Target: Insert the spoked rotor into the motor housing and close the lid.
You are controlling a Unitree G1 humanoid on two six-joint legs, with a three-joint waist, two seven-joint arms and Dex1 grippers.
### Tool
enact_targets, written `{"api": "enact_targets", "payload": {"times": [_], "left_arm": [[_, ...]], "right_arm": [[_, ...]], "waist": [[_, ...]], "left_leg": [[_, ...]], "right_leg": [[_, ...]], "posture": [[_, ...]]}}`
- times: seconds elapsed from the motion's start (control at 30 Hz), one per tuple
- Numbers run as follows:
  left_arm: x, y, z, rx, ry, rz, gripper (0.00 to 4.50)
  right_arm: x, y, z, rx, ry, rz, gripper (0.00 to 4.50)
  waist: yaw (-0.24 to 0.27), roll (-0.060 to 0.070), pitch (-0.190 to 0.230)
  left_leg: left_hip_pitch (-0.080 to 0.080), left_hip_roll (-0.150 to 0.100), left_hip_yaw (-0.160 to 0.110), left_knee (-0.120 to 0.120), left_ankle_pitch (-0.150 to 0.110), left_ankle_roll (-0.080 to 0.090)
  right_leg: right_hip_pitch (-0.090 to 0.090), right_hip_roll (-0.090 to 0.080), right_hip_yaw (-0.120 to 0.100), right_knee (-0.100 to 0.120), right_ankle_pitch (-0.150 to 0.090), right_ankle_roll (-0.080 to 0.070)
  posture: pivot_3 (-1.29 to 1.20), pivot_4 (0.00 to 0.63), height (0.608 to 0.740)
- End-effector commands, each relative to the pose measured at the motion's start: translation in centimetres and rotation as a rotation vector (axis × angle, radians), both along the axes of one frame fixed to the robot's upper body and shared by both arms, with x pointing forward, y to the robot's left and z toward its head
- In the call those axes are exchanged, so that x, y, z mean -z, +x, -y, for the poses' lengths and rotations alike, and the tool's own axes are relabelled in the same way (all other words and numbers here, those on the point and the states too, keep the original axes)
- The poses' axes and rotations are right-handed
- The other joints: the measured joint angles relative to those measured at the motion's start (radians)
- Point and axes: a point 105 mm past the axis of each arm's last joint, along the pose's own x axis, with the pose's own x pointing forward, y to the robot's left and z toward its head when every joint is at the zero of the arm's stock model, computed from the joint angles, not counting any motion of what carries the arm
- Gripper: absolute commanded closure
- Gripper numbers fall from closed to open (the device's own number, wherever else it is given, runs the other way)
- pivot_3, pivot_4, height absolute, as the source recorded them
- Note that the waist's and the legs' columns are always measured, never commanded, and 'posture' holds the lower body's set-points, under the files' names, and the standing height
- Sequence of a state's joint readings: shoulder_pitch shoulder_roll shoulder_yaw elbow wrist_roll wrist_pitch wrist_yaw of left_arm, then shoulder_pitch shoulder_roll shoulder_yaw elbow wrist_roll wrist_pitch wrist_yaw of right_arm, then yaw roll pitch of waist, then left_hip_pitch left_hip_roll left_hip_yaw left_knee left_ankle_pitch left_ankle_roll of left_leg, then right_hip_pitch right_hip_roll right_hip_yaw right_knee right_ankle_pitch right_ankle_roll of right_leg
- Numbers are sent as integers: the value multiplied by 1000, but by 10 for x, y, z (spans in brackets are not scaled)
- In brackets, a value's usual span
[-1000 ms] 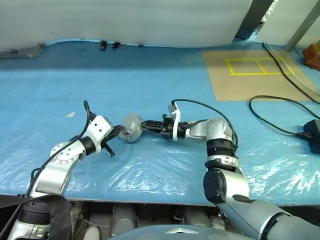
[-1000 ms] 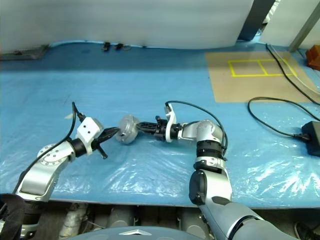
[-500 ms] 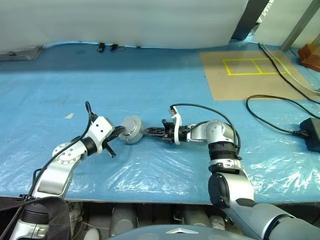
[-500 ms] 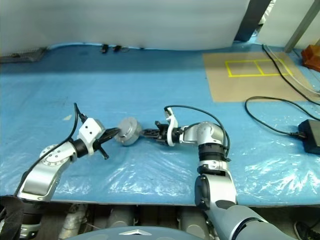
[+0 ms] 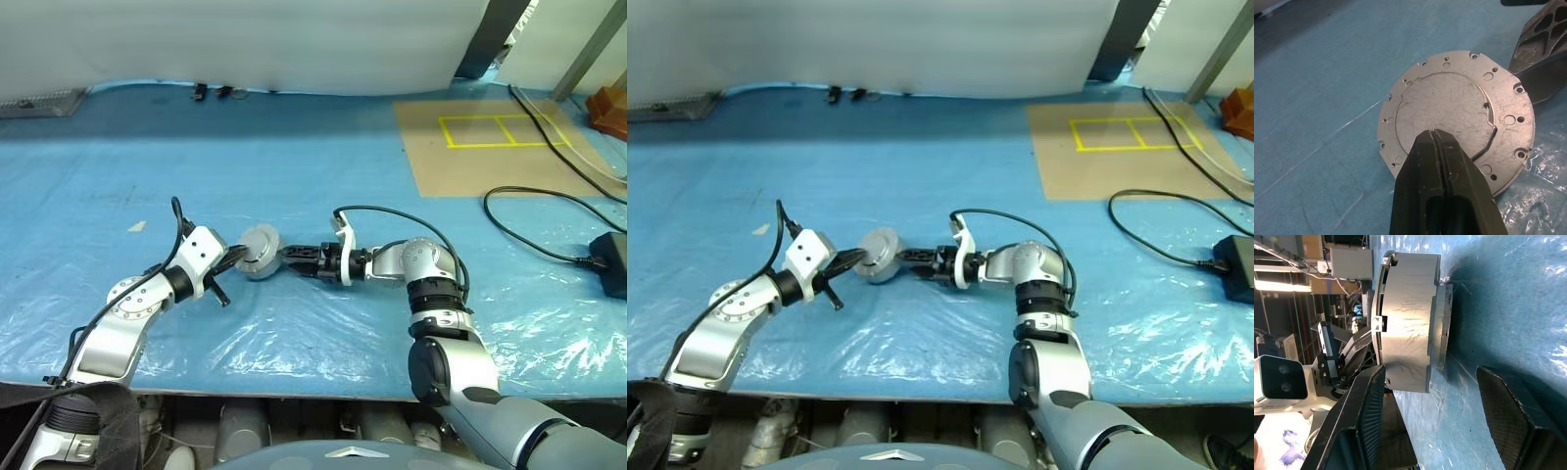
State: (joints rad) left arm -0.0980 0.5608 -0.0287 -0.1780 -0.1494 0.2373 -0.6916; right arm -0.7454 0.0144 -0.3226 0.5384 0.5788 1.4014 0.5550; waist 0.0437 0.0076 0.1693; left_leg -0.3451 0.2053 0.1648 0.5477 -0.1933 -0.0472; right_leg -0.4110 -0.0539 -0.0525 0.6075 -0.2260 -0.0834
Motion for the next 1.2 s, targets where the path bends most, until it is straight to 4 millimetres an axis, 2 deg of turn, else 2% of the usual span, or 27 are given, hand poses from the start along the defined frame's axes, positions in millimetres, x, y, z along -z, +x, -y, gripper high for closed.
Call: {"api": "enact_targets", "payload": {"times": [0.03,0.2,0.47,0.57,0.7,0.73,0.83,0.97,1.1,1.2], "left_arm": [[15,-7,6,32,11,-62,4500],[15,-7,6,34,11,-61,4500],[15,-6,7,40,14,-60,4500],[15,-6,7,40,15,-59,4500],[13,-5,7,40,13,-55,4500],[13,-5,7,40,13,-54,4500],[12,-4,8,40,10,-51,4500],[12,-4,8,31,-1,-47,4500],[-5,1,1,-76,-203,-19,4500],[-9,0,-5,-121,-274,-22,4500]], "right_arm": [[-19,3,-12,-11,100,34,1419],[-5,2,-6,-4,20,18,1419],[-5,0,-9,-14,21,20,1419],[-9,0,-13,-18,55,13,2031],[-18,1,-16,-16,107,16,3242],[-20,1,-17,-18,118,18,3364],[-21,0,-17,-20,119,18,3364],[-10,-3,-18,-32,43,14,3364],[-10,-3,-17,-29,49,24,3364],[-14,-1,-16,-15,88,28,3364]], "waist": [[1,0,0],[4,0,0],[4,0,0],[4,0,0],[4,0,0],[4,0,0],[3,0,0],[3,0,0],[0,0,0],[0,0,0]], "left_leg": [[0,0,0,0,0,0],[0,0,0,0,0,0],[-2,0,0,0,0,0],[-2,0,0,0,0,0],[-2,0,0,0,0,0],[-2,0,0,0,0,0],[-2,0,0,0,0,0],[-2,0,0,0,0,0],[-2,0,0,0,0,0],[-4,0,0,1,0,0]], "right_leg": [[0,0,0,0,0,0],[-1,0,0,-1,0,0],[-1,0,0,0,0,0],[-1,0,0,0,0,0],[-1,0,0,0,0,0],[-1,0,0,0,0,0],[-1,0,0,0,0,0],[-1,0,0,0,0,0],[-1,0,0,0,0,0],[-3,0,0,0,0,0]], "posture": [[0,150,740],[0,150,740],[0,150,740],[0,150,740],[0,150,740],[0,150,740],[0,150,740],[0,150,740],[0,150,740],[0,150,740]]}}
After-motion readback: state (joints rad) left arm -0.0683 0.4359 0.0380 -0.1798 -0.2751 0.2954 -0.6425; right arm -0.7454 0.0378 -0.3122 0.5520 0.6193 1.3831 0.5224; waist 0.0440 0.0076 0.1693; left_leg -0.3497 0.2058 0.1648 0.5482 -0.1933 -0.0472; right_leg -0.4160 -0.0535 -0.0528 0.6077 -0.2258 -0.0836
